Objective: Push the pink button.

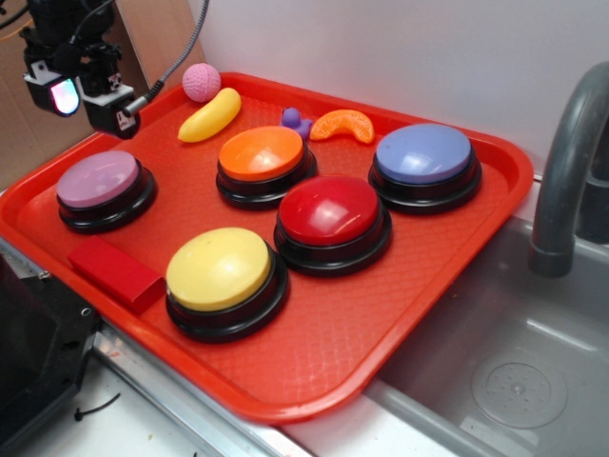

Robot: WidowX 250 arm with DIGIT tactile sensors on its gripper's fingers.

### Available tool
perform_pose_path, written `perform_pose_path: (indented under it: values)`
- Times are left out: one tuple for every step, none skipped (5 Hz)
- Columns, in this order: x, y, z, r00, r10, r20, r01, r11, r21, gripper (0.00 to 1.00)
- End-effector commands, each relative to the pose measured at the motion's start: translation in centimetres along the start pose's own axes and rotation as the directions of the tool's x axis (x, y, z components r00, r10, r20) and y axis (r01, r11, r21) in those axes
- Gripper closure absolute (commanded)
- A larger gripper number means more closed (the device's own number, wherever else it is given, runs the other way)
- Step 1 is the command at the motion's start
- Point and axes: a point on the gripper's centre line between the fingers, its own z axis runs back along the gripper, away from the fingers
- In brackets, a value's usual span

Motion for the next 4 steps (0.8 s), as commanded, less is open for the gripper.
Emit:
perform_pose_path:
  values:
    - [0.3,0.6,3.5,0.994,0.013,0.110,-0.011,1.000,-0.015,0.00]
    - [0.0,0.4,4.5,0.991,0.010,0.133,-0.008,1.000,-0.015,0.00]
    - [-0.1,0.3,5.3,0.990,0.012,0.139,-0.009,1.000,-0.022,0.00]
    - [-0.3,0.5,5.4,0.986,0.021,0.164,-0.016,0.999,-0.033,0.00]
